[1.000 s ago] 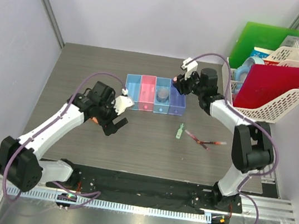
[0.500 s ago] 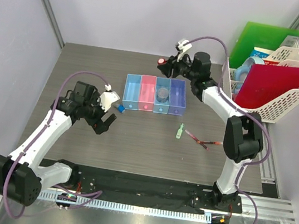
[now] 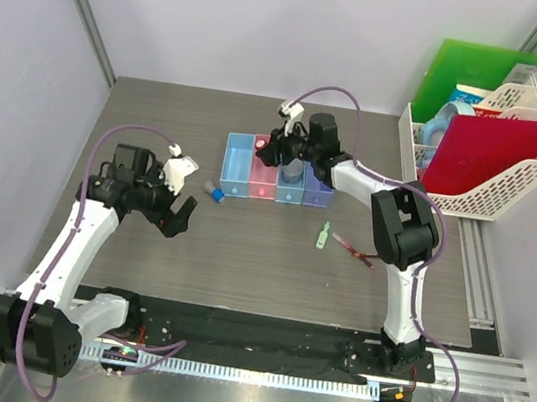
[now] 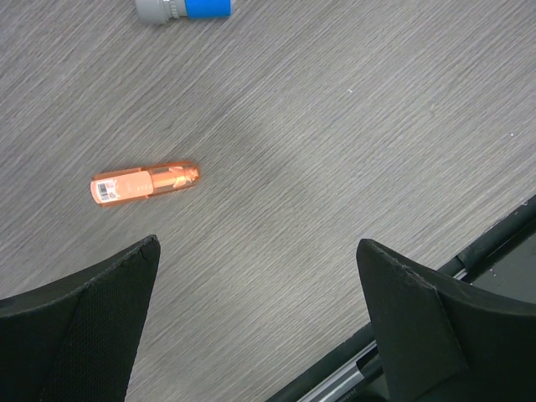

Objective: Sort the stationery into containers
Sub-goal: Place the stationery in the storage box.

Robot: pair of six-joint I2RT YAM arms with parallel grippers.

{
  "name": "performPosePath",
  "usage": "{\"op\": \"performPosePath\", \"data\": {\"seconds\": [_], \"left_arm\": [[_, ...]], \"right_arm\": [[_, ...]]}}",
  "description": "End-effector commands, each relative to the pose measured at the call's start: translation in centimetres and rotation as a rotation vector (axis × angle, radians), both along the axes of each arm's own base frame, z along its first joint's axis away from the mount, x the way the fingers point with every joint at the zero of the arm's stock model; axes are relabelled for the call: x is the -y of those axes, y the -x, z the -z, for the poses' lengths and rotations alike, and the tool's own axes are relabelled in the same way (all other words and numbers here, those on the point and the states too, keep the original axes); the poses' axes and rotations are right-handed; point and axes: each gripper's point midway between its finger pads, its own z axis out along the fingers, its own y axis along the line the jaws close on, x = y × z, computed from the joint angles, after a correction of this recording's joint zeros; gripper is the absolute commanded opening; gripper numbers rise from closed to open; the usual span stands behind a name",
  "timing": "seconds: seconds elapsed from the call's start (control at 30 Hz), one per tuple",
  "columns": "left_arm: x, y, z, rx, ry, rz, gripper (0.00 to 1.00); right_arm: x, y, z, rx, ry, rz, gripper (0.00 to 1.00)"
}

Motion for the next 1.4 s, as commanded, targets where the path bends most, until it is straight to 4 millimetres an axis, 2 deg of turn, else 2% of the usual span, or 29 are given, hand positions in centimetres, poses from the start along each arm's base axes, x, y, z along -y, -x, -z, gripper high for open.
{"op": "performPosePath", "data": {"seconds": [0.0,0.2,0.37,0.43,0.53,0.57,0.8,0.93,1.03,1.07,1.1,1.13,1.17,1.2,1.23,1.27,1.3,1.33,1.37], "left_arm": [[0.5,0.0,-1.0,0.006,0.032,0.032,1.0],[0.7,-0.1,-1.0,-0.005,0.045,0.039,1.0],[0.8,0.1,-1.1,0.002,0.05,0.045,1.0],[0.9,0.3,-1.2,0.002,0.053,0.046,1.0],[0.9,0.5,-1.3,0.01,0.057,0.05,1.0],[0.9,0.6,-1.3,0.011,0.055,0.049,1.0],[0.9,0.7,-0.8,0.008,0.051,0.052,1.0],[1.1,0.4,-0.8,0.004,0.062,0.06,1.0],[1.0,-0.1,-0.1,-0.008,0.056,0.051,1.0],[0.9,-0.3,0.2,-0.013,0.052,0.043,1.0],[1.0,-0.6,0.3,-0.005,0.051,0.044,1.0],[0.9,-0.9,0.8,-0.018,0.042,0.04,1.0],[0.6,-1.3,1.0,-0.016,0.024,0.03,1.0],[0.4,-2.1,1.0,-0.001,0.014,0.011,1.0],[0.4,-2.5,1.6,-0.015,-0.002,0.009,0.99],[0.6,-2.8,2.0,-0.019,-0.02,0.01,0.99],[0.0,-3.8,2.2,0.008,-0.069,-0.011,1.0],[0.0,-4.2,2.4,0.017,-0.093,-0.011,1.0],[0.1,-4.9,3.0,0.023,-0.129,-0.01,1.0]], "right_arm": [[-0.7,-1.7,-3.4,0.114,-0.05,-0.007,0.01],[-1.2,-1.7,-1.2,0.079,-0.051,-0.018,0.1],[-1.1,-2.0,0.5,0.063,-0.035,-0.015,0.12],[-1.1,-2.2,0.8,0.06,-0.03,-0.013,0.17],[-1.3,-2.2,0.9,0.055,-0.026,-0.023,0.34],[-1.2,-2.2,1.0,0.056,-0.023,-0.023,0.43],[-0.9,-2.4,0.4,0.074,0.01,-0.022,0.71],[-0.5,-2.3,-0.9,0.098,0.029,-0.012,0.83],[0.5,-2.2,-3.0,0.145,0.063,0.014,0.87],[1.1,-1.9,-3.2,0.141,0.087,0.025,0.87],[2.0,-2.2,-5.3,0.198,0.113,0.068,0.88],[2.5,-2.2,-6.6,0.218,0.124,0.09,0.88],[3.4,-1.9,-6.9,0.211,0.161,0.108,0.89],[4.7,-1.8,-9.8,0.267,0.177,0.162,0.89],[5.5,-1.7,-10.9,0.302,0.207,0.181,0.91],[6.5,-0.8,-10.5,0.28,0.252,0.179,0.91],[7.3,-0.3,-11.5,0.3,0.265,0.187,0.91],[9.0,0.2,-13.9,0.366,0.302,0.231,0.92],[10.0,1.3,-13.3,0.344,0.348,0.226,0.92]]}}
